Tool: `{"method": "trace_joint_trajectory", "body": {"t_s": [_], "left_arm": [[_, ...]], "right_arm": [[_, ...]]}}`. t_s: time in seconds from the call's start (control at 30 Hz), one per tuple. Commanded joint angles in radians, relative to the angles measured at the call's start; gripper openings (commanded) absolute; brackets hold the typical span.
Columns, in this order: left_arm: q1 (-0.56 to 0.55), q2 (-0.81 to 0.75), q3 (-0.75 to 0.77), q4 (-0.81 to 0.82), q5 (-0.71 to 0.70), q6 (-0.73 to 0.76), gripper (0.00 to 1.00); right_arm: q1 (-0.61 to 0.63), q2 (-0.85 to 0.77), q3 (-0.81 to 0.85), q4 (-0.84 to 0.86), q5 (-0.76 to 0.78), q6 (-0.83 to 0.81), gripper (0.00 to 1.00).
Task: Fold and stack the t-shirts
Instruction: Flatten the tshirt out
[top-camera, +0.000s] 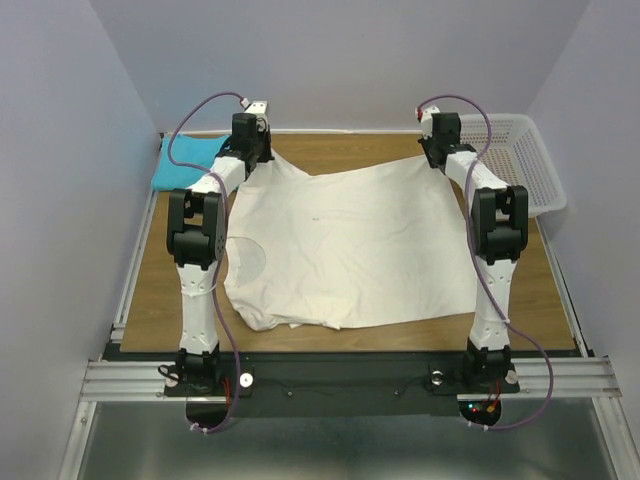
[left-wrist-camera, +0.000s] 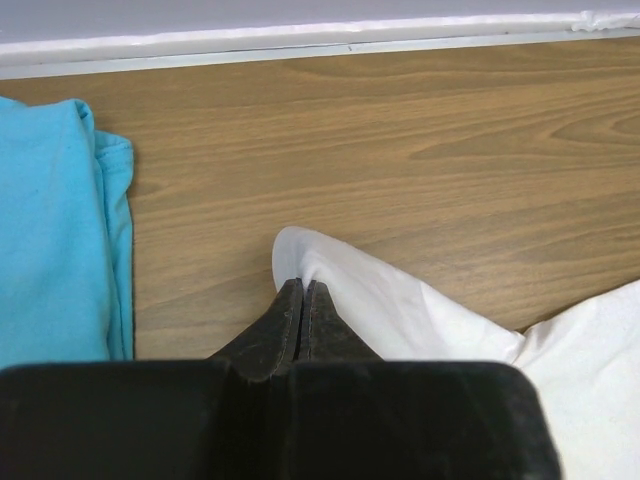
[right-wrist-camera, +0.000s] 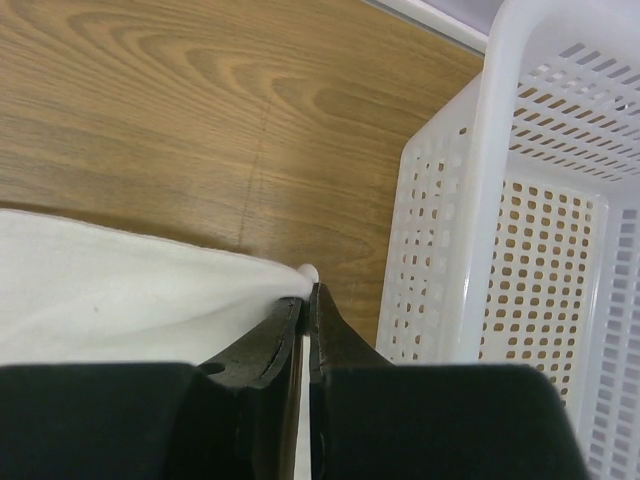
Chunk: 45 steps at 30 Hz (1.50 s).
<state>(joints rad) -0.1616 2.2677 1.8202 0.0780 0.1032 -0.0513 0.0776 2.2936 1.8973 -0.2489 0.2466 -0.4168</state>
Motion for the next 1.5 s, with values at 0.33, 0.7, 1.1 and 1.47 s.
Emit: {"method": "trace_joint_trajectory", "body": {"t_s": [0.33,0.7,1.1,1.47], "left_arm": [[0.004,-0.178,-0.059,0.089,0.067,0.045,0.00],[0.005,-0.712,-0.498,0.358,0.183,0.091,0.00],[-0.004,-1.206,-0.999,0.214,0.538,-0.082,0.00],[-0.186,-1.329,-1.242,-0.124,0.558,-0.383,0.00]], "right_arm": [[-0.019,-0.166,-0.061,0.068,-0.096,0.056,0.01],[-0.032,-0.627,-0.267,0.063,-0.300,0.032,0.01],[-0.033,-1.103,-0.778,-0.174,-0.575,-0.137,0.00],[-0.032,-1.385,-1.169,-0.340,-0.497,-0.365,0.01]]}}
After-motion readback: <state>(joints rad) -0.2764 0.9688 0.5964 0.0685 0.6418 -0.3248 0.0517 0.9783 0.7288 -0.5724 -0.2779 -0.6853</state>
